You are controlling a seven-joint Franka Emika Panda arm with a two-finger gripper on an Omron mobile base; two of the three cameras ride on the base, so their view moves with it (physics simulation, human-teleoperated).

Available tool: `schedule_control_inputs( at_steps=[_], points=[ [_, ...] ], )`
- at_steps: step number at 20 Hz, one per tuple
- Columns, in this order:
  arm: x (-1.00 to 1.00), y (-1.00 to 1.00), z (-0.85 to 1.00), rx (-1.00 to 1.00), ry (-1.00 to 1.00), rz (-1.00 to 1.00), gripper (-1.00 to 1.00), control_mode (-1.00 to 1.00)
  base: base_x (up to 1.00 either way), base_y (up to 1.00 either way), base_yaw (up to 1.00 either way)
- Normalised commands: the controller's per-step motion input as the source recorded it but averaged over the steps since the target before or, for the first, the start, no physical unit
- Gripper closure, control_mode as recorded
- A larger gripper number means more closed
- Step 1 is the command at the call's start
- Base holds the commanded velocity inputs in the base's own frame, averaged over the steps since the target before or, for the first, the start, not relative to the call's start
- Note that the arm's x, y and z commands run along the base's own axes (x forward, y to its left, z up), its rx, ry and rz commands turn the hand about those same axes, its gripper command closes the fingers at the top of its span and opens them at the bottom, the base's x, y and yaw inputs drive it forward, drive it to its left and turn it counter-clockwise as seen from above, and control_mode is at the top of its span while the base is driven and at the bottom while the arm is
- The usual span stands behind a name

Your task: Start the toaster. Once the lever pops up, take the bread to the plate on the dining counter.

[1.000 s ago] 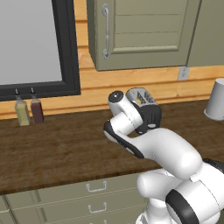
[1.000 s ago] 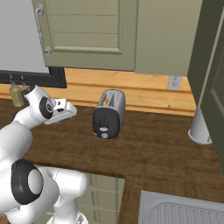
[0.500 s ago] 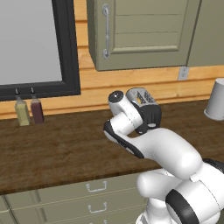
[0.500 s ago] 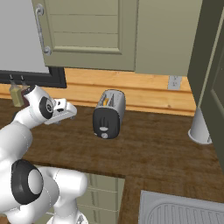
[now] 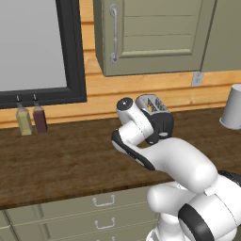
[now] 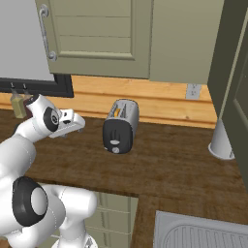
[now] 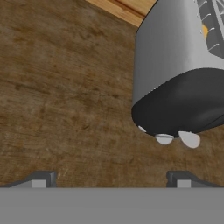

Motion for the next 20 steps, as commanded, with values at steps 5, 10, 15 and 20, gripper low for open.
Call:
schedule_control_inputs(
  at_steps=[5,10,15,20],
  points=[
    [0.00,0.00,0.00,0.00,0.00,0.00,-1.00,-1.00,0.00,0.00,0.00],
    [0.00,0.00,0.00,0.00,0.00,0.00,-1.00,-1.00,0.00,0.00,0.00],
    [0.00,0.00,0.00,0.00,0.00,0.00,-1.00,-1.00,0.00,0.00,0.00],
    [0.00,0.00,0.00,0.00,0.00,0.00,-1.00,-1.00,0.00,0.00,0.00]
  ],
)
